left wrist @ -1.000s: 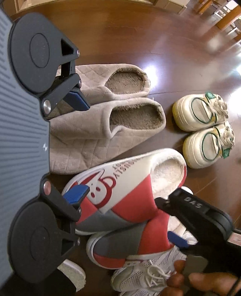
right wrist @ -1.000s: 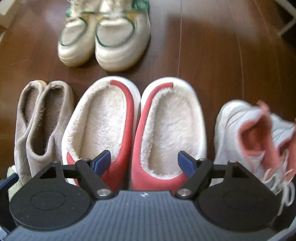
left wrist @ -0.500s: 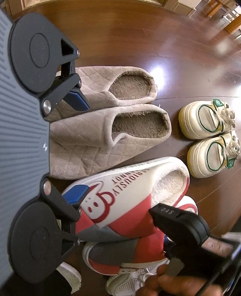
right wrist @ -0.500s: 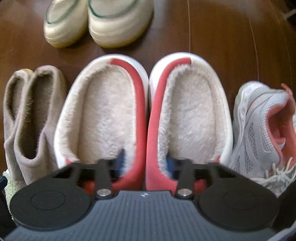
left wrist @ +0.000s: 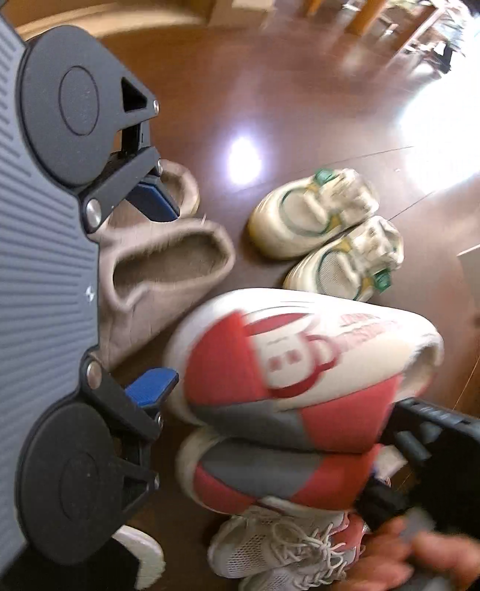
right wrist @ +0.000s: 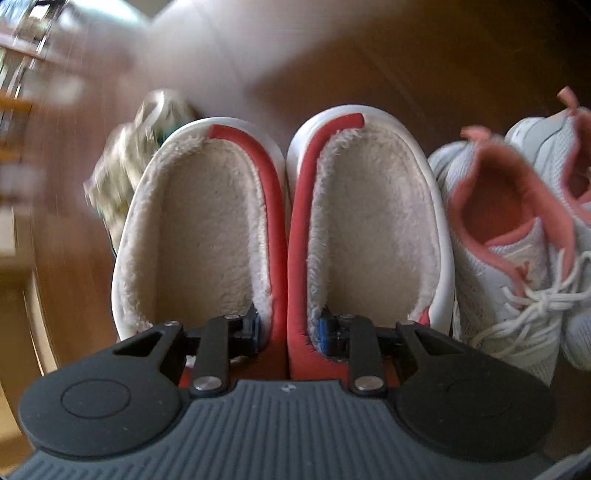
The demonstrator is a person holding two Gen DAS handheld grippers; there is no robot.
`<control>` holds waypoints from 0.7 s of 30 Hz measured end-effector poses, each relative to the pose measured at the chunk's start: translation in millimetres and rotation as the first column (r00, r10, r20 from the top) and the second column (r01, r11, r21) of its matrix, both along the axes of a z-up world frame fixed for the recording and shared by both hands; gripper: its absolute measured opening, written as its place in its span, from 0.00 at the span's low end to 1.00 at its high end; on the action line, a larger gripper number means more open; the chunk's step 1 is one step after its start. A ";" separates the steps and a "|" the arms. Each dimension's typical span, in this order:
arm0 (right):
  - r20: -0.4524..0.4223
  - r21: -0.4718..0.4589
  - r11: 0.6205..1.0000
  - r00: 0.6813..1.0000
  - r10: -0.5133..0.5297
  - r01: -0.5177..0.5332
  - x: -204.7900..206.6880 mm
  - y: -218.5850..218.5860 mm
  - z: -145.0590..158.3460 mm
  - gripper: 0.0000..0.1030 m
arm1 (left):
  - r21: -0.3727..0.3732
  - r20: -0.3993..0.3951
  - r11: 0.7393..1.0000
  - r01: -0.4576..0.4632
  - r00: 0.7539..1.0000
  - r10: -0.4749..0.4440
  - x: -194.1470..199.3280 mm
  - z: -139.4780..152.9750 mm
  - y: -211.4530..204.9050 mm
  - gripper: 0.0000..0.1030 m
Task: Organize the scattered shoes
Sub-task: 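Lift the fleece slippers with the right tool into the open cabinet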
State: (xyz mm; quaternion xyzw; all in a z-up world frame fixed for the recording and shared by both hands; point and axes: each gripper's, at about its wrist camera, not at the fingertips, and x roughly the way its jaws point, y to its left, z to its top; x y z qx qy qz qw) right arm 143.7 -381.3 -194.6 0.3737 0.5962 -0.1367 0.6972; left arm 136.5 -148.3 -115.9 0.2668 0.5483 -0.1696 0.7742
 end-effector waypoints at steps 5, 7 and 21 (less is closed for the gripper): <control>0.039 -0.062 0.986 0.987 -0.154 0.156 -3.4 -18.7 95.6 0.23 | 0.006 0.082 0.989 0.150 0.985 -0.150 14.0 85.2 0.1 0.86; 0.054 -0.083 0.969 0.971 -0.231 0.235 -10.3 -28.1 137.5 0.23 | 0.040 0.106 0.968 0.246 0.963 -0.249 18.9 130.2 -1.7 0.86; 0.326 -0.244 0.640 0.683 -0.654 0.729 -47.8 -136.2 468.3 0.23 | -0.175 0.301 0.773 0.610 0.780 -0.548 72.7 295.7 -113.5 0.86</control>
